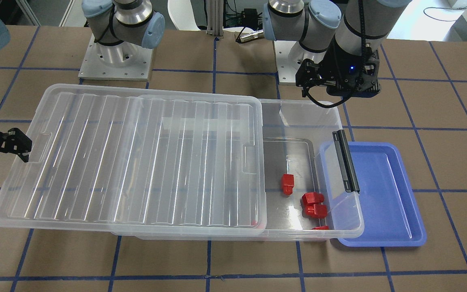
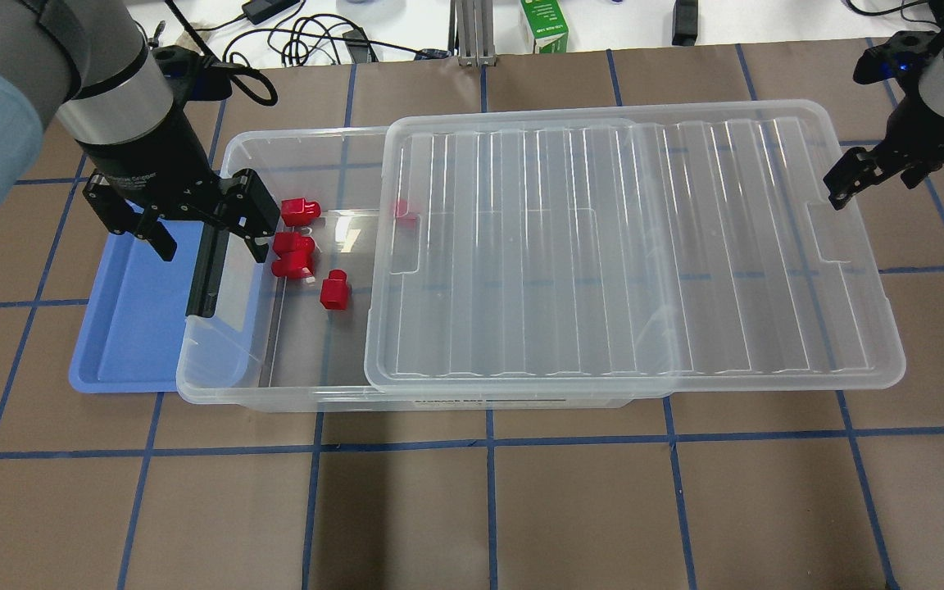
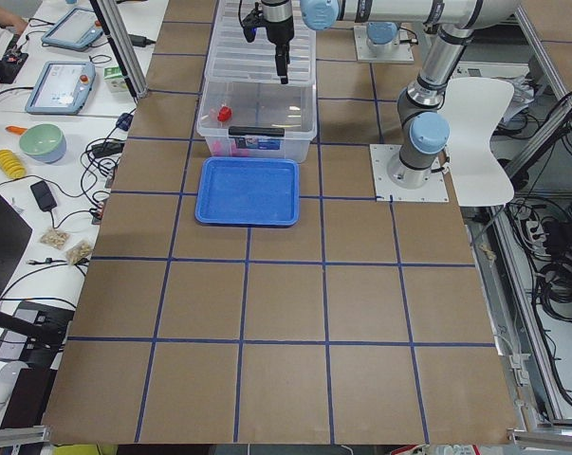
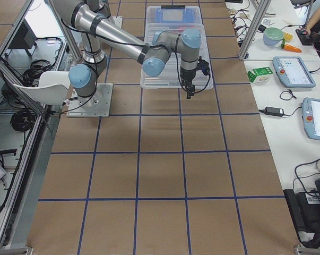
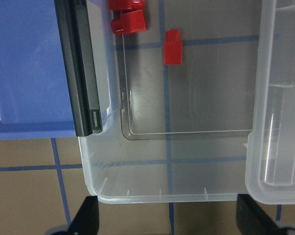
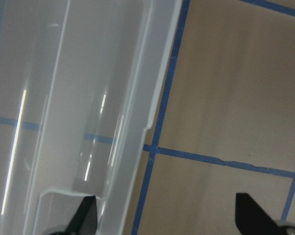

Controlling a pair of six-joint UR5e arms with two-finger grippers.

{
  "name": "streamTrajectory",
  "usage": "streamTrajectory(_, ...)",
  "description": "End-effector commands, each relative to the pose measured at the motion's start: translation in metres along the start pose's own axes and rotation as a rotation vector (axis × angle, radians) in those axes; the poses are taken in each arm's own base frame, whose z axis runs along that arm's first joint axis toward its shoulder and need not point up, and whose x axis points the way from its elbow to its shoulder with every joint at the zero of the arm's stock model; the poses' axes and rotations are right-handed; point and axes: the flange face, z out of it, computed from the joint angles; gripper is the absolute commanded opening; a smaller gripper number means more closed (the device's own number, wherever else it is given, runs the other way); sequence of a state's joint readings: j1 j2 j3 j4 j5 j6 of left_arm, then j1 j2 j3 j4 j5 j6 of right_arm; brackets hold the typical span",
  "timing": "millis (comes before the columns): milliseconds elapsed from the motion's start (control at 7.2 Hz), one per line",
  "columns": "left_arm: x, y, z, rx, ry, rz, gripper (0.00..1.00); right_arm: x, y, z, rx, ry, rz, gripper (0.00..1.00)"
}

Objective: Place red block in blue tray from box

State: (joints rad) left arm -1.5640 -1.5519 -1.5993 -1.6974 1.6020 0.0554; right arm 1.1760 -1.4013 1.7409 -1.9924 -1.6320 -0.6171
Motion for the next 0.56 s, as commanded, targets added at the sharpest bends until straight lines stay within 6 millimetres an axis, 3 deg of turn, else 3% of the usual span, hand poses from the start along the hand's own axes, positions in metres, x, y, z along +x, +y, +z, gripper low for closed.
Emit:
streamTrajectory(0, -0.004, -0.004, -0.003, 0.02, 0.01, -0.018, 1.0, 0.011, 0.006, 0.0, -0.002, 0.001, 0.008, 1.0)
streamTrajectory(417, -0.006, -0.029, 0.011, 0.056, 0.008, -0.033, 1.0, 0.011, 0.007, 0.0, -0.001, 0.0, 0.012, 1.0)
